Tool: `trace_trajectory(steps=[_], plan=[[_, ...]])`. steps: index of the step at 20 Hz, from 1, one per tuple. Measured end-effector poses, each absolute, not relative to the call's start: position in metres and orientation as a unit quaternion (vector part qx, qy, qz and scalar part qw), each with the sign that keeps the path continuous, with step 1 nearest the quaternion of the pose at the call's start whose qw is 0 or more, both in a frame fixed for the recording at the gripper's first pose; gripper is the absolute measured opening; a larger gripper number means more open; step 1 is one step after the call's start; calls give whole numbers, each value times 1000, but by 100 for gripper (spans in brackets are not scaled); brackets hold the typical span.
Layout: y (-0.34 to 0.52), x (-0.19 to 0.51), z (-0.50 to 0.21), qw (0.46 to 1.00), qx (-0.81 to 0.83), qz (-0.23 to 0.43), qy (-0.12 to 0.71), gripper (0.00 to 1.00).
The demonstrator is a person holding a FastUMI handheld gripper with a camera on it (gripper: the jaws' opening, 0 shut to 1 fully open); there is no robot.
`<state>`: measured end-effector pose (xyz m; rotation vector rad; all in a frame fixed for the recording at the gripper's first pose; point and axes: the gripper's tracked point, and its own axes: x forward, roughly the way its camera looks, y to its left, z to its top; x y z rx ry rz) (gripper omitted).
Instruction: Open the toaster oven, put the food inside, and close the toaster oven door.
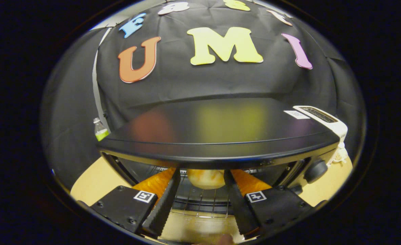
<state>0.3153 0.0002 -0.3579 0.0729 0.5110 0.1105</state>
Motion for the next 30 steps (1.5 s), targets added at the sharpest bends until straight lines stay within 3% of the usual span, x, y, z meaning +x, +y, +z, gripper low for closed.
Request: trace_trajectory(steps=[1, 3, 11, 17, 30], plan=[[0, 305, -355, 965, 31, 55, 256, 85], [3, 278, -348, 964, 24, 60, 258, 100], [8, 155, -298, 979, -6, 35, 203, 100], [13, 98, -335, 973, -14, 31, 227, 100], [16, 107, -438, 926, -2, 37, 375, 100]])
